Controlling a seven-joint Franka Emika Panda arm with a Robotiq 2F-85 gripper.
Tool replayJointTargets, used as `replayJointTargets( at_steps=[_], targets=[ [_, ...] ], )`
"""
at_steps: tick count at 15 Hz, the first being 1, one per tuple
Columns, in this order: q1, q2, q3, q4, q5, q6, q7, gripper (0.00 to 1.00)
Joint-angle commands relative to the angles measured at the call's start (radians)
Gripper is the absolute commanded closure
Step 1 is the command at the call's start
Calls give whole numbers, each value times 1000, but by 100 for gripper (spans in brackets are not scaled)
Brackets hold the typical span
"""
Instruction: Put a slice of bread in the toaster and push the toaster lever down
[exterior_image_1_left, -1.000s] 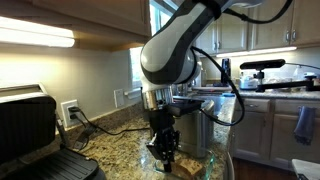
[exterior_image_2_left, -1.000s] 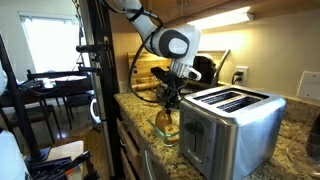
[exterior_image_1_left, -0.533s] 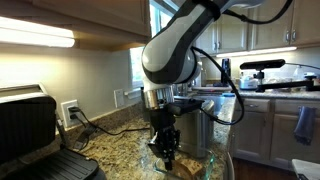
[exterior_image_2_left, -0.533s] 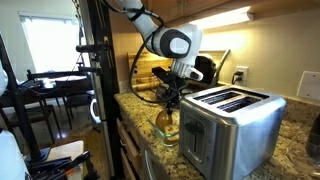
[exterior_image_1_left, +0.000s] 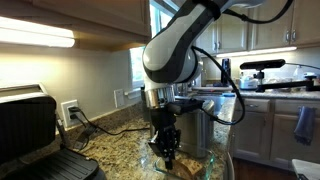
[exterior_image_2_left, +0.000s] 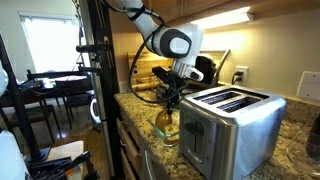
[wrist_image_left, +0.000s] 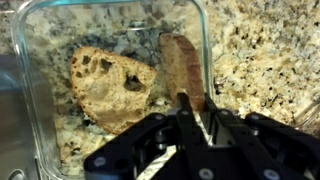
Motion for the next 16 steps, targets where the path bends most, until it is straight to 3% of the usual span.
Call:
replayJointTargets(
  at_steps=[1,16],
  targets=[
    [-15,-85,4,-78,48,14,-14,95],
    [-23,-176,-13,-125,99,22,-22,95]
  ],
)
